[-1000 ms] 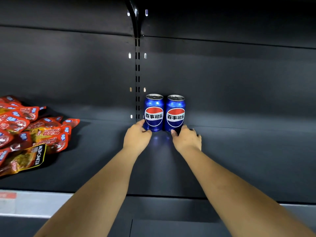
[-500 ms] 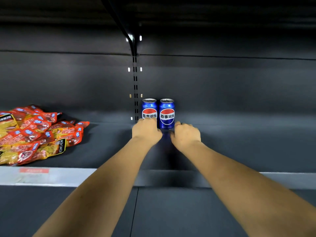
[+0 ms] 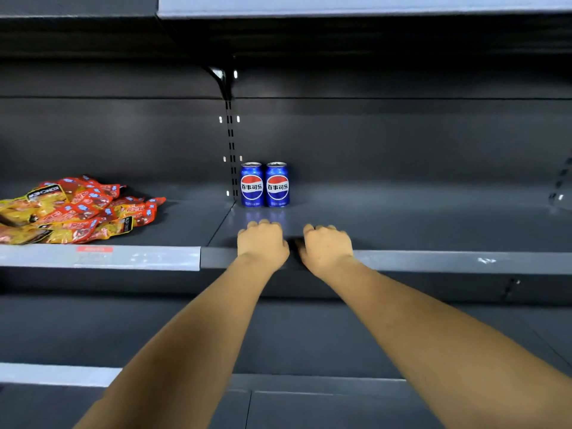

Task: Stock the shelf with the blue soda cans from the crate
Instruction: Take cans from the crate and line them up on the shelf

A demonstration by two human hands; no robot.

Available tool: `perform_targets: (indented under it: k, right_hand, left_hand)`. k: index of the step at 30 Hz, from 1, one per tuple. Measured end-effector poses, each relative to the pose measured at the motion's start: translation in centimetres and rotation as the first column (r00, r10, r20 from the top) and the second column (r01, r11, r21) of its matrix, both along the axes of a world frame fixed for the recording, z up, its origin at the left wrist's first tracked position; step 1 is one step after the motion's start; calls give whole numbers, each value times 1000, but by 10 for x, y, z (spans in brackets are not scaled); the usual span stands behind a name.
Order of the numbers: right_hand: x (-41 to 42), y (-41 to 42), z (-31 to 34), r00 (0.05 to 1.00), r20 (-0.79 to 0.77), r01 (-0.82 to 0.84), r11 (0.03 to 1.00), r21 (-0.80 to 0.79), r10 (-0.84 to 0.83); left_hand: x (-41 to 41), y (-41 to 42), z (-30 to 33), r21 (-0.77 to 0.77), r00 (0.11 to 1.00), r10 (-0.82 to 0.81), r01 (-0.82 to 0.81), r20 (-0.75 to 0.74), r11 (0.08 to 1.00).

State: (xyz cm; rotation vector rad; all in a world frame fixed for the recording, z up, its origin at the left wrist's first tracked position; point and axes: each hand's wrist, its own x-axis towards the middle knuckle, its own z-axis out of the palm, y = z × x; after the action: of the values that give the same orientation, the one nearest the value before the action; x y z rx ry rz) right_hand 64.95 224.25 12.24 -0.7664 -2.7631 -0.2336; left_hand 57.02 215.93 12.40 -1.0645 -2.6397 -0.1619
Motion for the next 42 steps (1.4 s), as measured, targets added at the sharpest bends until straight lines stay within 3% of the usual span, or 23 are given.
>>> perform_targets:
  k: [18,34,42]
  right_hand:
    - [174,-57,-2,990,117,-76,997,11,74]
    - [247,-93,-16,996,89,-28,999,26,25]
    - [274,-112,-39,984,177,0,1000,-19,4]
  left_hand:
    - [186,-57,4,-76,999,-31,32,23,997]
    - [229,-99,-14,-150,984,-178,175,-11,973]
    - [251,-112,-46,-218,969,-244,248,49,944]
